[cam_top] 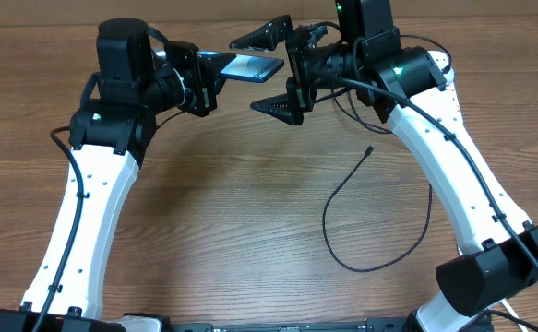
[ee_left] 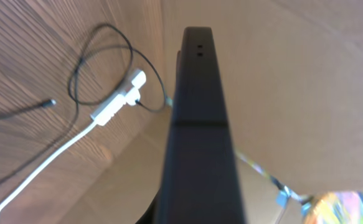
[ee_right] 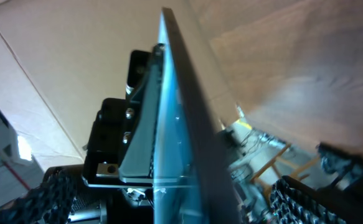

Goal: Plug charger to phone and switch on socket
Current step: 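Open the right gripper and move it toward the black cable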

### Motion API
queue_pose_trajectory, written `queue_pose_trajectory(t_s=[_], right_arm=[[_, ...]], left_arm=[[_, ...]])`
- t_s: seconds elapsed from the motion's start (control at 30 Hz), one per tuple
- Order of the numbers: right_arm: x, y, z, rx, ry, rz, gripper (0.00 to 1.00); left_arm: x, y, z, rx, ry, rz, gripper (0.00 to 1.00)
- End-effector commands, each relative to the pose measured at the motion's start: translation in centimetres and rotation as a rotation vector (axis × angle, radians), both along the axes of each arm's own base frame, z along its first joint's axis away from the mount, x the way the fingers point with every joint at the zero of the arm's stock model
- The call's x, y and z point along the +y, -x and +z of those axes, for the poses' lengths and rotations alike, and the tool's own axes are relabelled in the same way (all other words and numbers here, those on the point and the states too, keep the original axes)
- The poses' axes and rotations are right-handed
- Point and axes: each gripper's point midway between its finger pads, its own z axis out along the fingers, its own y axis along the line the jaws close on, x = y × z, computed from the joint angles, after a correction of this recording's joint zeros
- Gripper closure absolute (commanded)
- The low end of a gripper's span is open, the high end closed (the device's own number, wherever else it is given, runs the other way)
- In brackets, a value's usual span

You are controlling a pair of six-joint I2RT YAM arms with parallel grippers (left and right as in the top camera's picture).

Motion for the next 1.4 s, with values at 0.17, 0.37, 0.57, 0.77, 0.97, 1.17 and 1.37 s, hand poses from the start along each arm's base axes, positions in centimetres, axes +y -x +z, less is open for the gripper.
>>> queue_pose_trajectory(t_s=[0.17, 0.37, 0.57, 0.77, 0.97, 1.17, 1.37], right_arm=[[-1.1, -1.2, -1.2, -0.278, 0.137, 0.005, 0.00], [-6.9, -3.2, -7.7, -0.320, 0.594, -0.136, 0.00], [-17.0, -2.8, -12.4, -0.233, 1.174, -0.295, 0.00], [-18.8, -0.9, -14.8, -0.155, 1.279, -0.249, 0.00], [-18.6, -0.2, -16.0, -0.122, 1.274, -0.215, 0.00], [-18.7, -0.1, -16.0, -0.118, 1.277, -0.213, 0.00], [-18.8, -0.1, -16.1, -0.199, 1.308, -0.098, 0.00]], left_arm=[[5.5, 0.2, -5.0, 0.078, -0.333, 0.162, 0.96], [9.0, 1.6, -7.7, 0.080, -0.654, 0.104, 0.96], [8.7, 2.9, -8.6, -0.095, -0.929, -0.243, 0.96], [7.7, 5.2, -10.2, -0.126, -1.004, -0.473, 0.96], [4.8, 6.2, -9.3, -0.298, -0.988, -0.659, 0.96], [4.5, 7.7, -5.1, -0.463, -1.021, -0.651, 0.96], [5.1, 10.6, -1.2, -0.557, -1.052, -0.590, 0.96]])
